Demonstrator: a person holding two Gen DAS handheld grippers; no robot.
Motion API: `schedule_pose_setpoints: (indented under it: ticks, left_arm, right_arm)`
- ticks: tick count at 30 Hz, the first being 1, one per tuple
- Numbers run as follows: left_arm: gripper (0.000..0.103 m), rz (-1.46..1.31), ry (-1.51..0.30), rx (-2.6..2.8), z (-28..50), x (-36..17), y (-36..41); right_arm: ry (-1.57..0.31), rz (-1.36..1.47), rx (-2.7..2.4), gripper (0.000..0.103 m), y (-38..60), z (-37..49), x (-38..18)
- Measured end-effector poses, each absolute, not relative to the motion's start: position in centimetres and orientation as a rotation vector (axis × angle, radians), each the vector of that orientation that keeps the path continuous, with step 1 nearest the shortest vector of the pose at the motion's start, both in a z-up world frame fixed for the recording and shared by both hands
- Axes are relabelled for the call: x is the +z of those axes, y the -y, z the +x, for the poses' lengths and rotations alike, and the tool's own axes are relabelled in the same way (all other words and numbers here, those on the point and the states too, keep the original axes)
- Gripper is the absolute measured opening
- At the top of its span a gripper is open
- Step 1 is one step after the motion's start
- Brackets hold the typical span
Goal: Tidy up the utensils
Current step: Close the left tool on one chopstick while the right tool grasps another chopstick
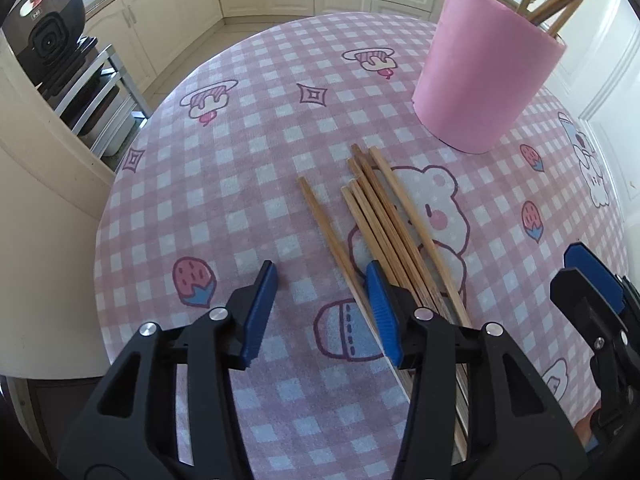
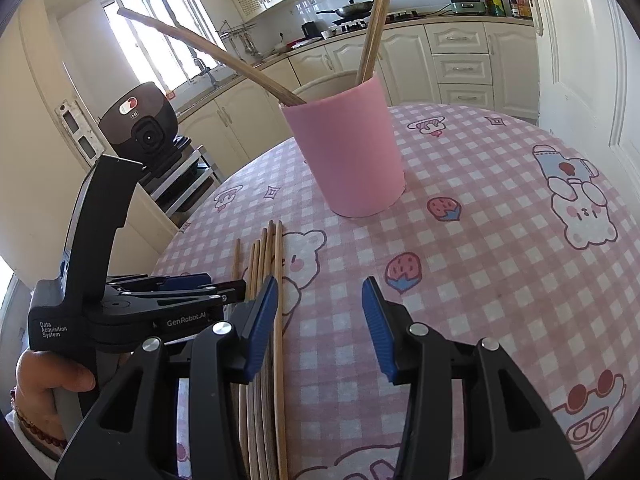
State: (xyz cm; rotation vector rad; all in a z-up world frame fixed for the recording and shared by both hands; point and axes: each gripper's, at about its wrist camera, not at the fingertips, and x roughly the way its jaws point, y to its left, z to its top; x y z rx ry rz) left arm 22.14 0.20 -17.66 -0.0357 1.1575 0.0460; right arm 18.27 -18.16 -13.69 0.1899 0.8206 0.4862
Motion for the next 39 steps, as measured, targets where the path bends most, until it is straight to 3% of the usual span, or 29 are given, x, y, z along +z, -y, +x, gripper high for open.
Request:
schedule_pose_setpoints:
  ticks: [13,30,36,39]
  left_arm:
    - [0.013,0.002,-1.147,-0.092,22.4,-17.5,-1.5]
    - [0.011,-0.006,-1.144,-0.148,22.6,-17.5,-2.3]
    - [0.011,-0.009,-1.131,-0.153,22.3,-17.6,-2.4]
    - [0.011,-0.02,-1.124,-0.153,22.1,-17.6,-2.6]
  right_arm:
    - [-0.882,0.073,0.517,0.041,14.8,19.0,-14.6]
    - [-0.946,-0.143,0.499,0.036,10.2,22.4,-16.1]
    - [-0.941,-0.242,0.482,0.028,8.3,22.9,-16.5]
    - [-0.953,-0.261,0.489,0.018,7.6,23.4,-16.4]
